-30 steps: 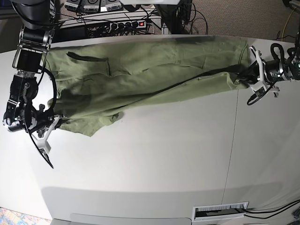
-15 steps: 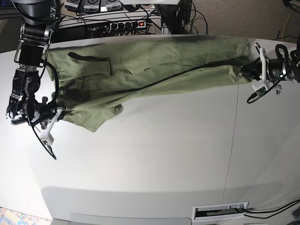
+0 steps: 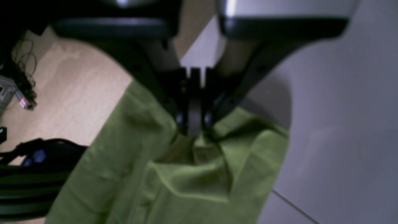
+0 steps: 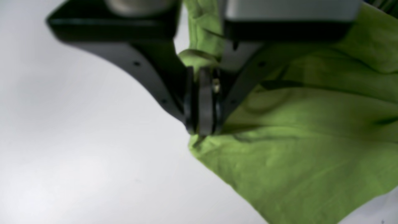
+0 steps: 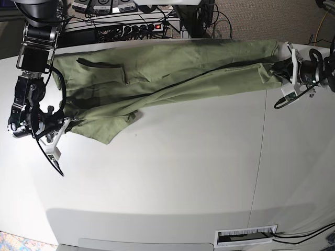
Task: Fold the T-shirt properly
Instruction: 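Lift the shirt edges with both grippers and fold the shirt lengthwise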
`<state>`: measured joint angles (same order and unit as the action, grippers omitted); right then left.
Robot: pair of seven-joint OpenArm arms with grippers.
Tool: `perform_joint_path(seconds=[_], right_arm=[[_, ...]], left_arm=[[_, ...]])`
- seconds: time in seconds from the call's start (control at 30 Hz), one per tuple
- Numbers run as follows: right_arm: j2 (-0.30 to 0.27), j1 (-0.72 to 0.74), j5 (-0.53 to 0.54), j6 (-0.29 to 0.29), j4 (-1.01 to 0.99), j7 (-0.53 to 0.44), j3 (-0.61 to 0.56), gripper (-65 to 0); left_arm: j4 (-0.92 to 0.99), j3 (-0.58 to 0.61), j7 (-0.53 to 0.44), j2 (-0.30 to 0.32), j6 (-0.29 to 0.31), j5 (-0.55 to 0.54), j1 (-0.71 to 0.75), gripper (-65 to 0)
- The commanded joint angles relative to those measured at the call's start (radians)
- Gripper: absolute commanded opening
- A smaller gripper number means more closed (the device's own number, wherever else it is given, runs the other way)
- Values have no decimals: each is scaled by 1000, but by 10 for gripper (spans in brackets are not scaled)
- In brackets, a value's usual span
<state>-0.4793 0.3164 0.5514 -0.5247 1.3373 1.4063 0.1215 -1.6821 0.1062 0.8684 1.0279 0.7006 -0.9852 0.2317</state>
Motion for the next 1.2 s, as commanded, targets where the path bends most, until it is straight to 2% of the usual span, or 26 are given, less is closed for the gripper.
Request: perform_joint_path(seconds=[0.0,0.1,0.23,0.47,0.5,0.6,0.67,0.8,0.87,1.0,1.07,1.17], right_arm=[[-19,27,6,-2,18,-10,5,-650],[-19,27,23,-2,18,-10,5,-650],[-19,27,62,-3,18,-10,5,-650],[-19,27,58,-7,18,-10,5,-650],[-19,27,58,-6,18,-10,5,-650],[-19,27,58,-6,18,-10,5,-650],[-19,29,60,-6,18,-10,5,-650],[-19,35,77,-6,22,-10,5,-650],[-19,35,96,-8,35,-10,5,-605],[-18,36,95,-39,57,-32,5,-524],[-16,45,95,-47,57,-47,5,-522],[-13,56,94,-68,57,-83,5,-522]], left_arm=[[-15,-12,1,34,-2,-18,-11,-650],[-42,-12,12,60,-2,-18,-10,-650],[-97,-11,82,83,-2,-40,-10,-650],[-98,-11,81,75,-2,-62,81,-650],[-98,-11,81,71,-2,-45,102,-650],[-98,-11,80,51,-2,50,138,-515],[-98,-11,66,43,-2,107,142,-464],[-99,-11,-82,40,-2,217,135,-463],[-105,-11,-123,33,-35,283,124,-463],[-130,-11,-137,30,-84,340,100,-463],[-151,-12,-139,27,-109,358,82,-465],[-186,-11,-174,19,-164,440,61,-465]])
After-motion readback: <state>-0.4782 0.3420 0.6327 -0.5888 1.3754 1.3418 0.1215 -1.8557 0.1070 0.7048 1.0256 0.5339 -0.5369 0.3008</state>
